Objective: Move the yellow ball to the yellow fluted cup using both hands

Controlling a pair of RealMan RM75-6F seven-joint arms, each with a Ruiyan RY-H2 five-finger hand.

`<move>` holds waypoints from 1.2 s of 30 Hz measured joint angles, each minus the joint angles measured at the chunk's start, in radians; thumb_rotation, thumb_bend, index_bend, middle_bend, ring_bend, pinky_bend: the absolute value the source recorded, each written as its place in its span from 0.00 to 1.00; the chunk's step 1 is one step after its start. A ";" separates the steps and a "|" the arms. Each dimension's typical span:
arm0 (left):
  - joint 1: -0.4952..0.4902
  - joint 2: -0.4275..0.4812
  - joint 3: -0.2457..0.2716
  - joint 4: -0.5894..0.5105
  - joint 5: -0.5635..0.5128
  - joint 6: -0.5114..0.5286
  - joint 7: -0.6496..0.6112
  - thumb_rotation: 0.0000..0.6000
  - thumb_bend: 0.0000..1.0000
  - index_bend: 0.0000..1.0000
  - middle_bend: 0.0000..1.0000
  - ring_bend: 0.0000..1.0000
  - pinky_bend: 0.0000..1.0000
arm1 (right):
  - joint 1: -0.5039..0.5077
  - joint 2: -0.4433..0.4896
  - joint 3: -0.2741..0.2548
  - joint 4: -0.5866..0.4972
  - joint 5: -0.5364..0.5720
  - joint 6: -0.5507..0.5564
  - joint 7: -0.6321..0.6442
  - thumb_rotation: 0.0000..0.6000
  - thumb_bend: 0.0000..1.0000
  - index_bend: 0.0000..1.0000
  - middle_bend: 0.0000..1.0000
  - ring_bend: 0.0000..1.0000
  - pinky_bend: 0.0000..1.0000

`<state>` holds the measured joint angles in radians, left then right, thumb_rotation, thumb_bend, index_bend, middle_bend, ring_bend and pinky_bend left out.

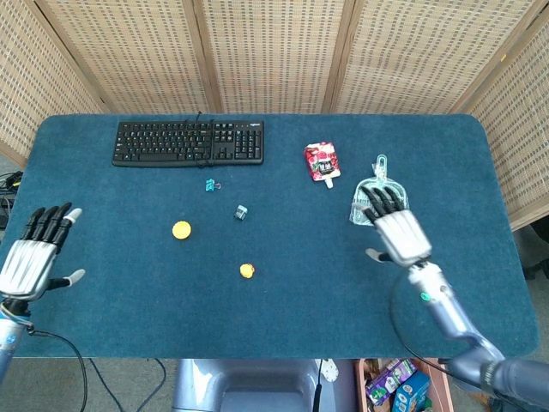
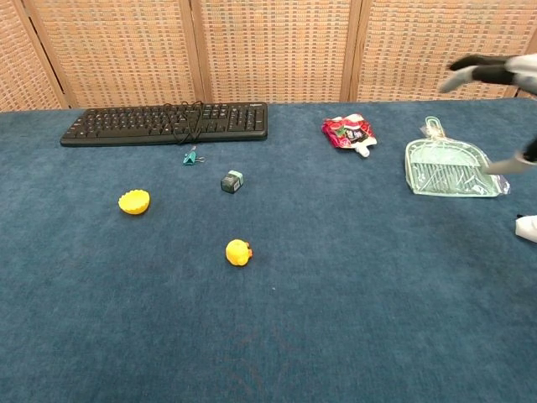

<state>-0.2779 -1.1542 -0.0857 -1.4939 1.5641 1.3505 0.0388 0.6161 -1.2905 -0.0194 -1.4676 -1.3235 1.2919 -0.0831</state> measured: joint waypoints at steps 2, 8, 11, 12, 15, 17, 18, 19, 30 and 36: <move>-0.046 0.008 0.007 0.000 0.060 -0.032 -0.007 1.00 0.00 0.00 0.00 0.00 0.00 | -0.081 0.024 -0.026 0.011 -0.006 0.045 0.036 1.00 0.00 0.00 0.00 0.00 0.00; -0.214 0.019 0.016 -0.007 0.203 -0.165 -0.012 1.00 0.00 0.00 0.00 0.00 0.00 | -0.238 0.037 -0.052 0.013 -0.004 0.168 0.052 1.00 0.00 0.00 0.00 0.00 0.00; -0.296 0.008 0.015 -0.007 0.235 -0.240 -0.014 1.00 0.00 0.04 0.00 0.00 0.00 | -0.286 0.034 -0.053 0.021 -0.008 0.194 0.063 1.00 0.00 0.00 0.00 0.00 0.00; -0.319 0.001 0.014 -0.005 0.244 -0.261 -0.013 1.00 0.00 0.06 0.00 0.00 0.00 | -0.291 0.034 -0.051 0.027 -0.009 0.194 0.065 1.00 0.00 0.00 0.00 0.00 0.00; -0.386 -0.036 0.009 0.006 0.264 -0.334 0.008 1.00 0.00 0.11 0.00 0.00 0.00 | -0.301 0.039 -0.035 0.049 -0.009 0.192 0.071 1.00 0.00 0.00 0.00 0.00 0.00; -0.427 -0.071 0.004 0.013 0.262 -0.391 0.032 1.00 0.02 0.14 0.00 0.00 0.00 | -0.308 0.045 -0.022 0.055 -0.010 0.190 0.088 1.00 0.00 0.00 0.00 0.00 0.00; -0.444 -0.087 0.001 0.017 0.258 -0.415 0.041 1.00 0.03 0.17 0.00 0.00 0.00 | -0.311 0.048 -0.017 0.057 -0.010 0.189 0.095 1.00 0.00 0.00 0.00 0.00 0.00; -0.460 -0.104 -0.001 0.020 0.252 -0.438 0.050 1.00 0.04 0.20 0.00 0.00 0.00 | -0.315 0.051 -0.010 0.059 -0.010 0.187 0.103 1.00 0.00 0.00 0.00 0.00 0.00; -0.603 -0.316 -0.030 0.151 0.109 -0.621 0.135 1.00 0.17 0.38 0.00 0.00 0.00 | -0.338 0.066 0.052 0.084 -0.022 0.151 0.153 1.00 0.00 0.00 0.00 0.00 0.00; -0.636 -0.356 -0.021 0.188 0.082 -0.639 0.137 1.00 0.20 0.40 0.00 0.00 0.00 | -0.346 0.069 0.066 0.083 -0.030 0.139 0.141 1.00 0.00 0.00 0.00 0.00 0.00</move>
<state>-0.9143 -1.5101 -0.1068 -1.3061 1.6459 0.7114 0.1756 0.2699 -1.2215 0.0463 -1.3843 -1.3532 1.4305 0.0579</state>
